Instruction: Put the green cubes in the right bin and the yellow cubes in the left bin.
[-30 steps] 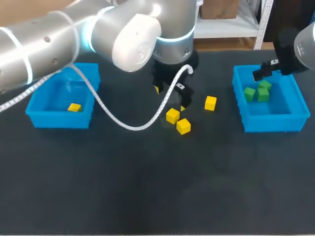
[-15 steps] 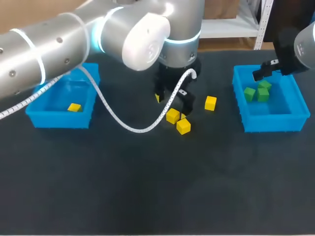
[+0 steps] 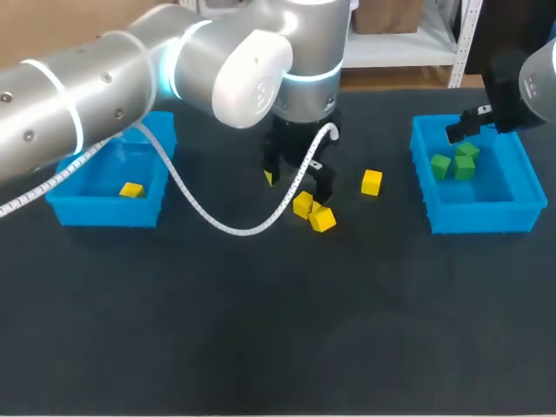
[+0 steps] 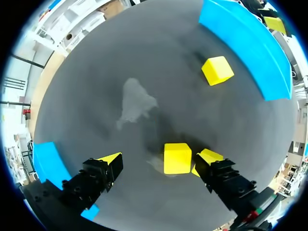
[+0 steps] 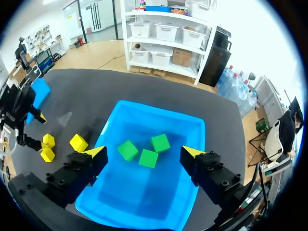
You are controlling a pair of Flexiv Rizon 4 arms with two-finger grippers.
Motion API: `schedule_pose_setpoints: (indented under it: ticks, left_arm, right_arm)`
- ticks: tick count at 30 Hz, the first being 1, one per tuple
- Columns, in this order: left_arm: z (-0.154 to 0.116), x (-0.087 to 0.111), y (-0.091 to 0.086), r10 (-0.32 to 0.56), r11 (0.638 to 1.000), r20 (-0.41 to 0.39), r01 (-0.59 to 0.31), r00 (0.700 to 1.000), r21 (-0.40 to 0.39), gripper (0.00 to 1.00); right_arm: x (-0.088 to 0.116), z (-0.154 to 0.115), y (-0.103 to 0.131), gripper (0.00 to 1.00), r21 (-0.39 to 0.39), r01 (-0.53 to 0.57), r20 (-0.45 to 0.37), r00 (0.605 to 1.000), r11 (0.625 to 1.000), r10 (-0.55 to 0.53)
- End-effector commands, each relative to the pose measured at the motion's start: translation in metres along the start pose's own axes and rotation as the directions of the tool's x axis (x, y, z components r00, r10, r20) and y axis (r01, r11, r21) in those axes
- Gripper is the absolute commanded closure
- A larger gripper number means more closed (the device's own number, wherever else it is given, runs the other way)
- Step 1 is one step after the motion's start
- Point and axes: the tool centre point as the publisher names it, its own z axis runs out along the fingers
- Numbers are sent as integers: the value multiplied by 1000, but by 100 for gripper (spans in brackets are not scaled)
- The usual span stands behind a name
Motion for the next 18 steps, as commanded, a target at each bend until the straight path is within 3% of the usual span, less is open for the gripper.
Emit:
schedule_pose_setpoints:
  ticks: [1,10,11,12,13,18]
  left_arm:
    - [6,-5,3,-2,1000,-12,2,1000,1,0]
    - [14,1,0,6,1000,-38,-6,999,10,0]
    - [15,2,0,2,1000,-37,-2,999,13,59]
    - [15,2,0,-1,1000,-35,1,999,15,88]
    - [16,2,0,3,1000,-36,-2,999,15,100]
    - [16,4,-2,13,999,-39,-11,999,31,100]
  right_arm:
    - [1,0,1,0,6,-1,4,1000,1000,1]
    - [1,0,1,0,6,-1,4,1000,1000,1]
    - [1,0,1,0,6,-1,4,1000,1000,1]
    - [1,0,1,0,6,-1,4,1000,1000,1]
    - [1,0,1,0,6,-1,4,1000,1000,1]
    - [1,0,1,0,6,-1,4,1000,1000,1]
